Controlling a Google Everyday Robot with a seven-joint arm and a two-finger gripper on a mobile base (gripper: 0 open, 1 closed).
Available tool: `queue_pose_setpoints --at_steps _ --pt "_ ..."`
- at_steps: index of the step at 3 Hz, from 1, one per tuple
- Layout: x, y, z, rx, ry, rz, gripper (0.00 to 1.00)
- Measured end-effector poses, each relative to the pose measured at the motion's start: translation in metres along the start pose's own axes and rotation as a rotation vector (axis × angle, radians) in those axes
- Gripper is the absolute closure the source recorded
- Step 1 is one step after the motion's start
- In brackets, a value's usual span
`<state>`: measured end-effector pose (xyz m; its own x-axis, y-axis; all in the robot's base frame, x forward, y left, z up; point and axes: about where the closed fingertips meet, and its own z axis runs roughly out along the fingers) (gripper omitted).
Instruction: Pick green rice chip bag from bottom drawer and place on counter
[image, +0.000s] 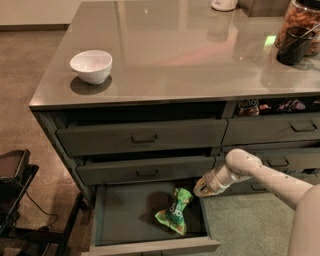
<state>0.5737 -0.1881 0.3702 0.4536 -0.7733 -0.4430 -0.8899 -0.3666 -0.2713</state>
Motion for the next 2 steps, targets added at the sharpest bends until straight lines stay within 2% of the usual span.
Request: queue_pose_setpoints --at_steps 1,2 --pt "-0.002 0.010 0.036 -0.009 -0.180 -0.043 1.00" --pt "0.008 0.017 0.038 -0.015 -0.223 -0.091 1.00"
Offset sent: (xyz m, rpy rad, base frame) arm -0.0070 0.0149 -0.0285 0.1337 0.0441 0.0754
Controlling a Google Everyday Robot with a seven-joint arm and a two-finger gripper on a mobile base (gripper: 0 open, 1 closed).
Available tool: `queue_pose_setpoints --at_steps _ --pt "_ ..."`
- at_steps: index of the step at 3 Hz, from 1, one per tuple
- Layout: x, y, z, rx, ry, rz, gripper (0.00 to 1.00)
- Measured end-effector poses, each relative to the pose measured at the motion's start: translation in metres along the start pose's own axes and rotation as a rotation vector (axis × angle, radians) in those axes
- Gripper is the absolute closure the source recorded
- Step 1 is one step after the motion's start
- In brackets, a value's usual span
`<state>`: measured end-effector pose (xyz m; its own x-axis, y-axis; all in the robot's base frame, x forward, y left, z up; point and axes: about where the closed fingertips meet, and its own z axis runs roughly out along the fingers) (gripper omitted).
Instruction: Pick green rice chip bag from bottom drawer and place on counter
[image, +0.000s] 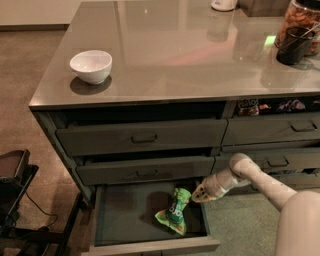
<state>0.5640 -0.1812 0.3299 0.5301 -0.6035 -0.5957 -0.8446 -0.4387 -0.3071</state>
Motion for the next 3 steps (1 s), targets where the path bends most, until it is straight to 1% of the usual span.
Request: queue_pose_setpoints --at_steps 1,2,3 --pt "-0.002 0.005 0.010 -0.009 0.028 -0.047 1.00" --pt "-0.013 0.001 0.016 -0.004 0.109 -0.158 1.00" --pt "-0.024 0.002 0.040 -0.028 0.216 -0.279 1.00"
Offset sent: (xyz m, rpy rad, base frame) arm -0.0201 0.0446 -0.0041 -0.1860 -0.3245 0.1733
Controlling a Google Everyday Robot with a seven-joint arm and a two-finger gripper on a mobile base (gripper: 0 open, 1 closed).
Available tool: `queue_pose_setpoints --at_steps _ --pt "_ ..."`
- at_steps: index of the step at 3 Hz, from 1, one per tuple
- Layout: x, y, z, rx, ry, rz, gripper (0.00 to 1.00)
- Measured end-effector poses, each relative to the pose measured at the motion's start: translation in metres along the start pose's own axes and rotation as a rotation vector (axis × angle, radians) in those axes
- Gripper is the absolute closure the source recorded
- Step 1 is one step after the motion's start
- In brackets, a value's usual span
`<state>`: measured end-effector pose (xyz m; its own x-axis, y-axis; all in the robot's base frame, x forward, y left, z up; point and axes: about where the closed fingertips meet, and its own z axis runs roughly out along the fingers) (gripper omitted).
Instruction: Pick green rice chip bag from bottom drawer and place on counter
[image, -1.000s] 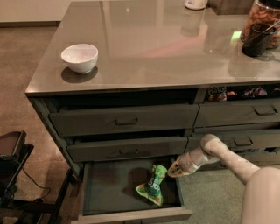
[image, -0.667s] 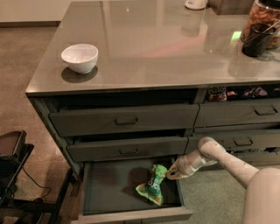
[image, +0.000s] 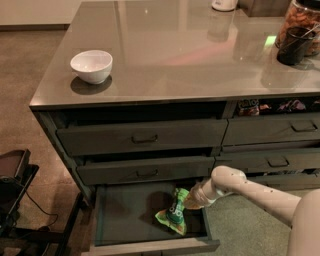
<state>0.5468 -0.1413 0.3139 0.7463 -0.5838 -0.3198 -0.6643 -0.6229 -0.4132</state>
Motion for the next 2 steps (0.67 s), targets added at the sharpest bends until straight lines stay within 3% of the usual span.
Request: queue_pose_setpoints --at_steps 2 --pt "-0.0010 0.0050 0.0136 0.010 0.030 -0.045 1.00"
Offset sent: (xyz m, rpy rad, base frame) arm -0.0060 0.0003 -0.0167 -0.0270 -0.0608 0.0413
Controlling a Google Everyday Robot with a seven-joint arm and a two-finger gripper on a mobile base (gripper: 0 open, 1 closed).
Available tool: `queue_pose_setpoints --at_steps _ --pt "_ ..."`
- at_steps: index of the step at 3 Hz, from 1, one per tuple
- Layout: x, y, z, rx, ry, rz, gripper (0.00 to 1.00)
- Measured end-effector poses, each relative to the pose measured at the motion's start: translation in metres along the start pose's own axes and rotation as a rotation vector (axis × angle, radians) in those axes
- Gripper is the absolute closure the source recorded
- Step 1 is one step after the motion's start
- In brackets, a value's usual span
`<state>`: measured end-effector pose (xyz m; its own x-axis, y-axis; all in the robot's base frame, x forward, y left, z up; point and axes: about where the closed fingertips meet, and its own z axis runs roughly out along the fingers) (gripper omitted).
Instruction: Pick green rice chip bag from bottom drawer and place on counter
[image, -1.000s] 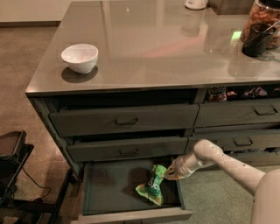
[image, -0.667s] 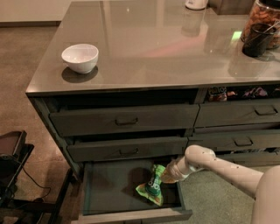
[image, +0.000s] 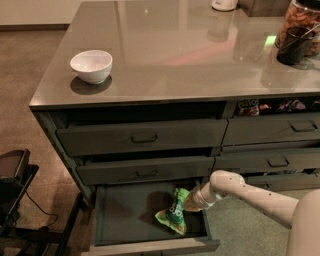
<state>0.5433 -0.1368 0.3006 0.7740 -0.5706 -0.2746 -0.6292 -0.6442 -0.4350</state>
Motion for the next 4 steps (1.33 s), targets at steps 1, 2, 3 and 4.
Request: queue_pose_setpoints --at_steps 1,2,3,4 --pt "-0.004 0.004 0.012 -0.012 0.016 -0.066 0.82" --pt "-0.005 0.005 0.031 -0.023 0.021 -0.129 0.60" --pt "-0.005 0.003 0.050 -0.024 0.014 -0.192 0.36" --pt "0.000 0.004 0.064 -0.019 0.009 -0.230 0.20"
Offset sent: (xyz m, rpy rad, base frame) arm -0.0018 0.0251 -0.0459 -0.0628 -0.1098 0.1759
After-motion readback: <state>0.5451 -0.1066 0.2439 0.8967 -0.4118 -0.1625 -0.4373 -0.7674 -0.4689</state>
